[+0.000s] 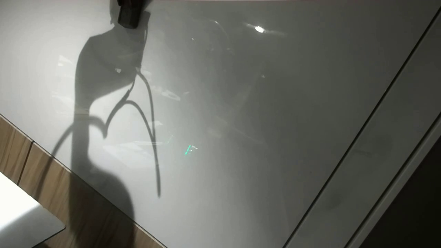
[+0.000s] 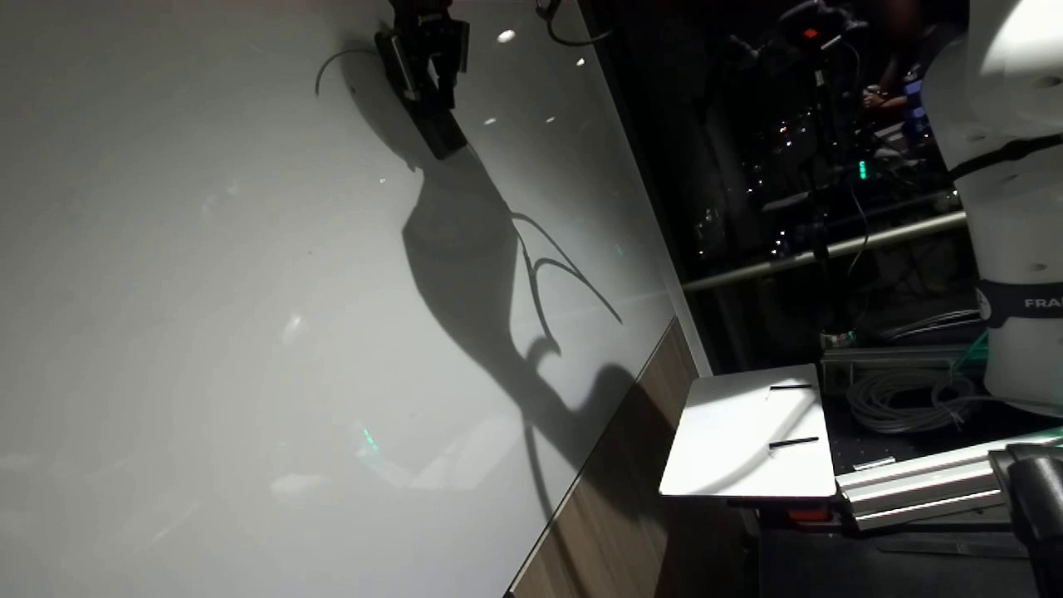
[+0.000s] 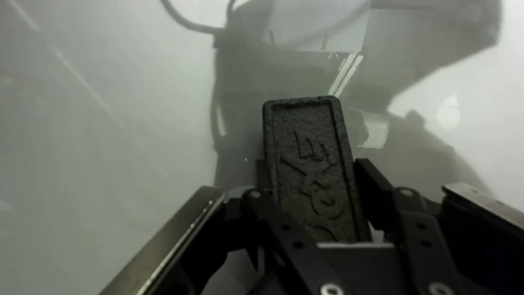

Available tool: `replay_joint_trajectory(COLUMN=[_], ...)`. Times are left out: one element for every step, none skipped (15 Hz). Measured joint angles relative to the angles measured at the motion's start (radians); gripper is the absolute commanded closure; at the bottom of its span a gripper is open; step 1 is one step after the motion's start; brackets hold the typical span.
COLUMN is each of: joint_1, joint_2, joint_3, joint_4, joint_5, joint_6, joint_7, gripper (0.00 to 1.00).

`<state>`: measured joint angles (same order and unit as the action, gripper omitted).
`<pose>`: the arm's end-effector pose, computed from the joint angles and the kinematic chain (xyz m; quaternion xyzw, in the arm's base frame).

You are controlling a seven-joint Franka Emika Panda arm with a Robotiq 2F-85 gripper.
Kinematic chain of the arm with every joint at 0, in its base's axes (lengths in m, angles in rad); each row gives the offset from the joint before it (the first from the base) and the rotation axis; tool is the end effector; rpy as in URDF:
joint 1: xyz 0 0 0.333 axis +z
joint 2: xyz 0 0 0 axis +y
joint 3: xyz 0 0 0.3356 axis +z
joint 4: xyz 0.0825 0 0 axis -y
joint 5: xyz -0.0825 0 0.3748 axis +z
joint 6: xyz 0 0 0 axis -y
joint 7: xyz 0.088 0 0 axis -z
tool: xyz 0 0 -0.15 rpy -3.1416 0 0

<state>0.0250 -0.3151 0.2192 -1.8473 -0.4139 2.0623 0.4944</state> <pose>0.4890 0.1040 0.6954 0.9373 -0.0670 0.3174 0.1272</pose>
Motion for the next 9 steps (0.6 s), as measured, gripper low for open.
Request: replay_joint_trajectory(joint_1=[-0.001,-0.001,-0.001,-0.001,-0.002,-0.002,-0.002,-0.002,-0.002], joint_2=[0.000,0.000,0.000,0.000,0.000,0.000,0.000,0.000,0.000], joint_3=[0.000,0.000,0.000,0.000,0.000,0.000,0.000,0.000,0.000], joint_4=[-0.001,-0.002,-0.004,-0.005,-0.006,-0.007,-0.007,-0.007,-0.007], joint_5=[0.000,0.000,0.000,0.000,0.000,0.000,0.000,0.000,-0.001], joint_6=[0.000,0.000,0.000,0.000,0.000,0.000,0.000,0.000,0.001], joint_7=[0.000,0.000,0.000,0.000,0.000,0.000,0.000,0.000,0.000], gripper=[0.72,0.72,0.72,0.72,0.72,0.72,0.72,0.72,0.72])
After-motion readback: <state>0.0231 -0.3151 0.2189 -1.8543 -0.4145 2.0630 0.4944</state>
